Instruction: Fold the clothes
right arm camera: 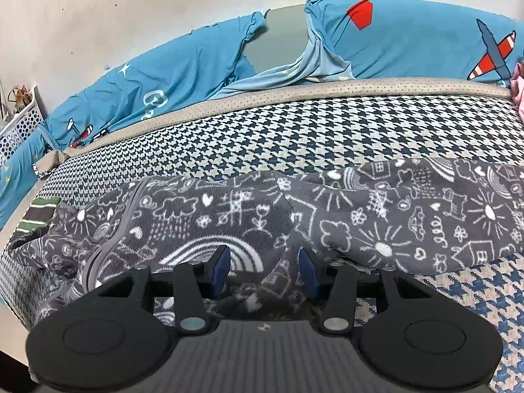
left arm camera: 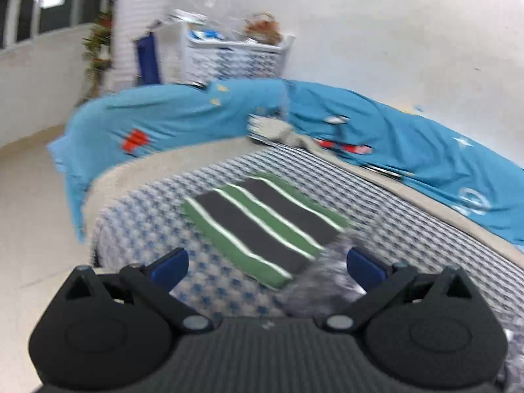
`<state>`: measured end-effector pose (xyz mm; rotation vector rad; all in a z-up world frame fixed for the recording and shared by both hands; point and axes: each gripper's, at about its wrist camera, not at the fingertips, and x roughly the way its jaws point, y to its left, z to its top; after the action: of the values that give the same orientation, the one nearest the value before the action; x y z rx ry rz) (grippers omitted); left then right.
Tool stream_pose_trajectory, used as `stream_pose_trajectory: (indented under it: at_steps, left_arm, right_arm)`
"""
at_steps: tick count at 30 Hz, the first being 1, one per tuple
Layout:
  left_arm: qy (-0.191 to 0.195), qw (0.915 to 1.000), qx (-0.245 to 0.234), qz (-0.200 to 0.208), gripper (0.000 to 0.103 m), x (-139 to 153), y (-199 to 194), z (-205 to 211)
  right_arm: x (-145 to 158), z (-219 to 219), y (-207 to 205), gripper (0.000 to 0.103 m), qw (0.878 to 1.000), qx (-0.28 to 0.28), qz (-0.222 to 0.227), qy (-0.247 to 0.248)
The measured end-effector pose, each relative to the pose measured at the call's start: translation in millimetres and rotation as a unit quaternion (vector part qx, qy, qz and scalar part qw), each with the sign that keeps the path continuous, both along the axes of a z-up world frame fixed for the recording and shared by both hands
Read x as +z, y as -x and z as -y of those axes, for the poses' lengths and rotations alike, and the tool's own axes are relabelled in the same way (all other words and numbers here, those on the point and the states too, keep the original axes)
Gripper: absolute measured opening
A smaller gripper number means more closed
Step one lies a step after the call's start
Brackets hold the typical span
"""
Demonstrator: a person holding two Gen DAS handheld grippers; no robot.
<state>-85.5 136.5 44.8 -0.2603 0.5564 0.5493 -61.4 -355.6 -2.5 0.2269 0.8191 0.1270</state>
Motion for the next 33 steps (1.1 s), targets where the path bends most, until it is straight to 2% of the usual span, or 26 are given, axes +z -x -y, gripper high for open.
stream_pose_trajectory:
  at_steps: [7, 9, 13, 18, 22, 28, 30, 33]
  left_arm:
    - [0.045, 0.9960, -0.074, -0.022, 0.103, -7, -24, 31]
    - [0.043, 0.9941, -0.096, -0.028, 0.103, -8, -28, 44]
    - [0.057, 0.9870, -0.142, -0.047, 0.103, -16, -43, 64]
    - [0.068, 0.9815, -0.166, -0.066, 0.103, -22, -59, 79]
    - [0.090, 0.9736, -0.197, -0.073, 0.103, -26, -76, 90]
    - [0.084, 0.9638, -0.233, -0.099, 0.103, -33, -96, 112]
    - [0.082, 0.9587, -0.249, -0.110, 0.103, -37, -103, 121]
    - [0.065, 0.9538, -0.266, -0.123, 0.103, -41, -109, 134]
  right_arm:
    - [3, 2, -3, 0.046, 1.000, 0.001, 0.006, -0.012]
    - [2, 2, -5, 0.046, 1.000, 0.003, 0.006, -0.013]
    - [1, 0, -9, 0.046, 1.000, 0.006, 0.005, -0.012]
    - [0, -4, -18, 0.046, 1.000, 0.014, 0.011, -0.008]
    - [0, -6, -28, 0.046, 1.000, 0.015, 0.021, -0.014]
    - [0, -11, -47, 0.048, 0.999, 0.015, 0.037, -0.020]
    - [-1, -12, -54, 0.055, 0.999, 0.012, 0.039, -0.021]
    - [-3, -12, -61, 0.058, 0.999, 0.009, 0.039, -0.021]
